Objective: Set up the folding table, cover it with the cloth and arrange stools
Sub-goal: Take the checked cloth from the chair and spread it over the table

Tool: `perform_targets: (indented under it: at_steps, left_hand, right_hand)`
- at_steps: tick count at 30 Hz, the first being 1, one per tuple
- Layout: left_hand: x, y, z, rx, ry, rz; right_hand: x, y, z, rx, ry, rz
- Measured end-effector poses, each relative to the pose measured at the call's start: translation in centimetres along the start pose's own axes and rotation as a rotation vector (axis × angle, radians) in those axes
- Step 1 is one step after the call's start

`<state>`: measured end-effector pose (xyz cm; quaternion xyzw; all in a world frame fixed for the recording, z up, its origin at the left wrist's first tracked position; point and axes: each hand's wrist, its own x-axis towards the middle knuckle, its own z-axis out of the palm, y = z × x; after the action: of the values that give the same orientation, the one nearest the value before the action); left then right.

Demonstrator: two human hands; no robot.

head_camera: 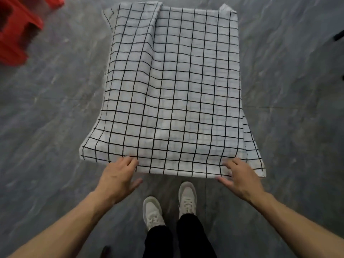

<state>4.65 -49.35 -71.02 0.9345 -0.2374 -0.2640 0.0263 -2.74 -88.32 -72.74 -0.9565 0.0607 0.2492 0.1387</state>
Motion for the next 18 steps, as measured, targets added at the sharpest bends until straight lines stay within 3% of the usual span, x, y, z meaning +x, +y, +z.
perform_targets:
  at_steps: [4, 7, 11, 14, 18]
  left_hand:
    - [2.1, 1.4, -2.2, -0.068, 0.27, 0.005]
    - [5.1, 1.7, -4.2, -0.059, 0.324, 0.003]
    - [9.6, 2.0, -5.5, 0.091, 0.146, -0.043]
    - [11.9, 2.0, -5.1, 0.069, -0.01, -0.093]
    - [12.8, 2.5, -6.1, 0.032, -0.089, -0.139]
  right_hand:
    - [2.0, -2.1, -1.9, 0.011, 0.257, -0.09]
    - [4.7, -3.4, -3.8, -0.004, 0.256, -0.08]
    - [8.8, -4.3, -4.7, -0.117, 0.095, -0.079]
    - [11.0, -4.0, -5.0, -0.122, 0.008, -0.061]
    - [12.1, -3.8, -6.2, -0.159, -0.053, -0.059]
